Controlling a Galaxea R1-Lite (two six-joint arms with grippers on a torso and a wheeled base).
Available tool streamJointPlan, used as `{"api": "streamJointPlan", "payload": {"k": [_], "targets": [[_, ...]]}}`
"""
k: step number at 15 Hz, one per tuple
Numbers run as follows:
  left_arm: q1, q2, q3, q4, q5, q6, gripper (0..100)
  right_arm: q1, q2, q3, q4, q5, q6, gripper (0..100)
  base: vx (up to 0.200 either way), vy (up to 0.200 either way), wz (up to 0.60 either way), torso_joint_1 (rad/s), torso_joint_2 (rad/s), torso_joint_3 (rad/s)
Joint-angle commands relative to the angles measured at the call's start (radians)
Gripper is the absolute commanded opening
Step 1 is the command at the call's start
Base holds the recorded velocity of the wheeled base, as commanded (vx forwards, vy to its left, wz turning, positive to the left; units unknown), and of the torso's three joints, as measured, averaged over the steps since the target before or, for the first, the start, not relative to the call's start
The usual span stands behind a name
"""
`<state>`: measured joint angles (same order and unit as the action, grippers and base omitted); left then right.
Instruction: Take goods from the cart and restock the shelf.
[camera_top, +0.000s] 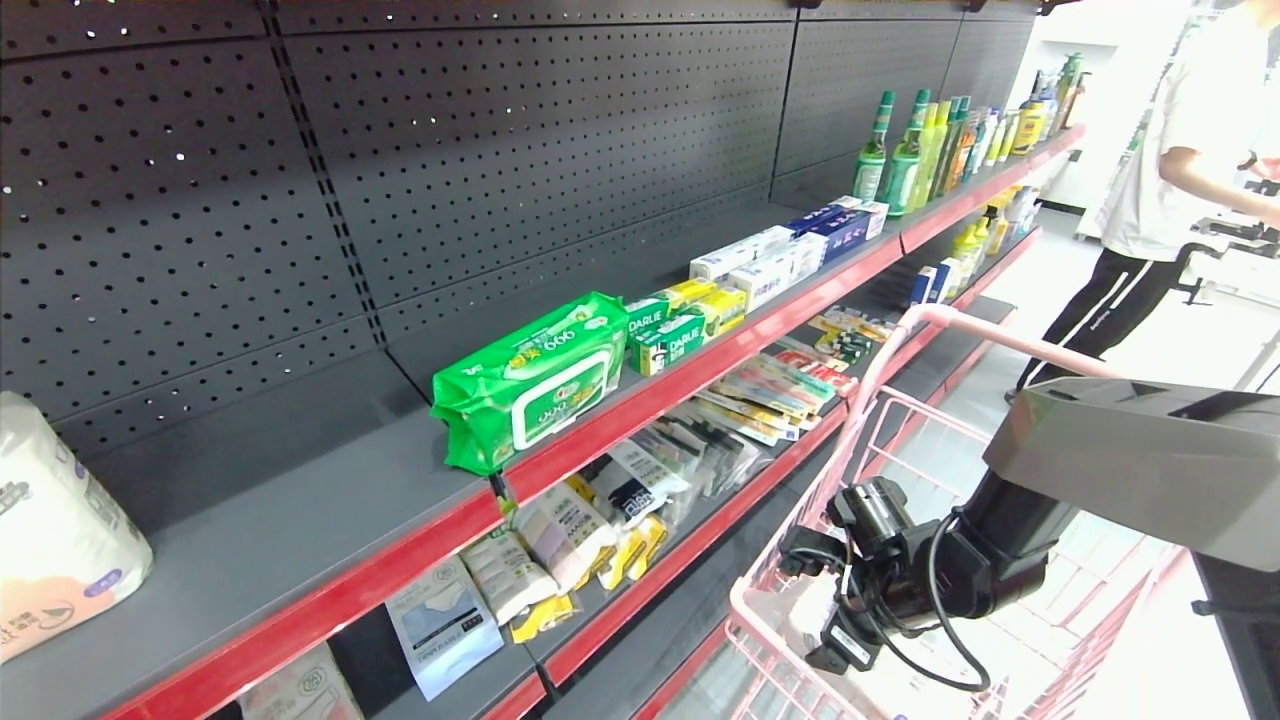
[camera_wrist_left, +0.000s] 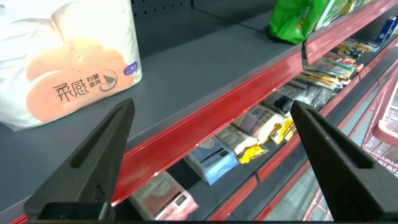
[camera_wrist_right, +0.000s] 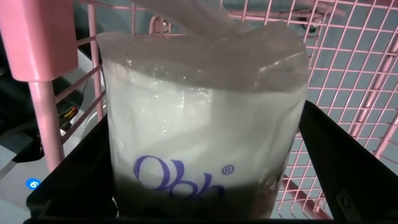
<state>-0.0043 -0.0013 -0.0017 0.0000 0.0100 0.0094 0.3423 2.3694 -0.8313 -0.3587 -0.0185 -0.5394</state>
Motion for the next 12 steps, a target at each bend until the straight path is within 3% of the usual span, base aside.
{"api": "streamJointPlan", "payload": {"k": [1,12], "targets": [[0.000,0.001,0.000,0.000,0.001,0.000,100,0.001,-0.001,-0.006,0.000,0.000,-0.001,100,0.000,0.000,0.00,0.000,0.00,0.000],[0.000,0.001,0.000,-0.002,0.001,0.000,100,-0.008,0.030,-0.037,-0.002,-0.098,-0.014,100,0.000,0.000,0.00,0.000,0.00,0.000]]}}
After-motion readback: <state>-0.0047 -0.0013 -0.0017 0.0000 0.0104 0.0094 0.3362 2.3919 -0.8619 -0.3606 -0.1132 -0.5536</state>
